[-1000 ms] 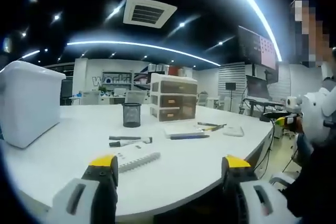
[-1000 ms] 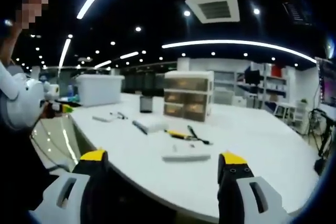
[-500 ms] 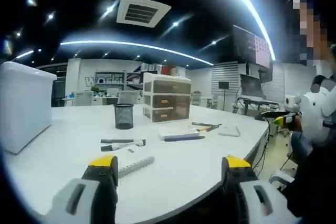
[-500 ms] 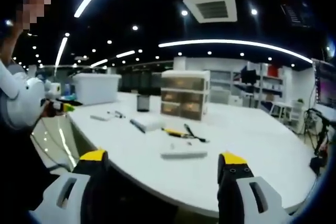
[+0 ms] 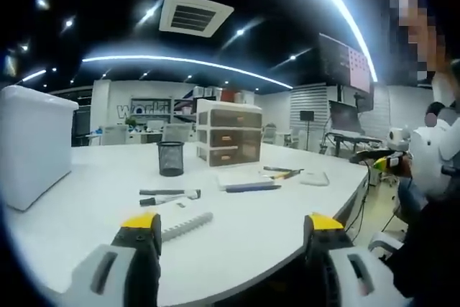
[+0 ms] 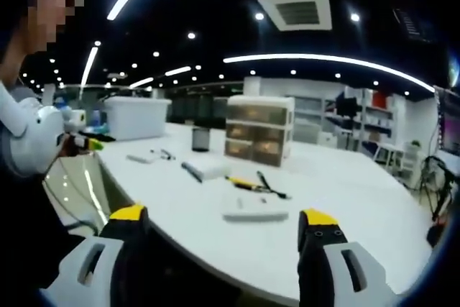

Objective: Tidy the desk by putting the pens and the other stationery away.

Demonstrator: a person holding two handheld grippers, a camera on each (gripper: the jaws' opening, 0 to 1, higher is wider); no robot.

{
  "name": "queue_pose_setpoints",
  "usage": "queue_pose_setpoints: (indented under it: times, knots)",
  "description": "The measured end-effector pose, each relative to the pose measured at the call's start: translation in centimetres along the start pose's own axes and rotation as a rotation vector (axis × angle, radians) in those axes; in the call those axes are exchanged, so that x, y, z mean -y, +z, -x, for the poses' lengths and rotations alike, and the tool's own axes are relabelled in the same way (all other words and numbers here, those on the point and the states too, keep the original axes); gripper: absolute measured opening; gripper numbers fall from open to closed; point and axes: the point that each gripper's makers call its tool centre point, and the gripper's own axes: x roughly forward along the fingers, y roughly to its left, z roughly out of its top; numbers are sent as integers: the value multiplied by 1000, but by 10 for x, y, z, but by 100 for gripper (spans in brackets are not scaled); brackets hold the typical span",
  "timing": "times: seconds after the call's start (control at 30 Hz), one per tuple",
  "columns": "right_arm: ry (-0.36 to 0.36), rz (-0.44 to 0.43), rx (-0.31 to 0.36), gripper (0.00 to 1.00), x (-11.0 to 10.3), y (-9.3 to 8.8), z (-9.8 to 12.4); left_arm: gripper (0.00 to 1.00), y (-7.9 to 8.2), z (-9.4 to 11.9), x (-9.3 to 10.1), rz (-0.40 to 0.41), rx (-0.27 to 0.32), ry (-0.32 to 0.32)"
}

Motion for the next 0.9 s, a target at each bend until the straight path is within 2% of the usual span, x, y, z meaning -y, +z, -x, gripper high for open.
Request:
queue_pose_setpoints:
  times: [0.13, 0.4, 0.9]
  knots:
    - [28, 26, -19, 81, -3, 2, -8, 80, -3, 4, -4, 4, -5, 12]
    - [89, 62, -53, 81, -12, 8, -24, 80, 1, 13, -6, -7, -4, 19]
    - [212, 126, -84, 81, -28, 33, -49, 81, 5, 22, -4, -27, -17, 24]
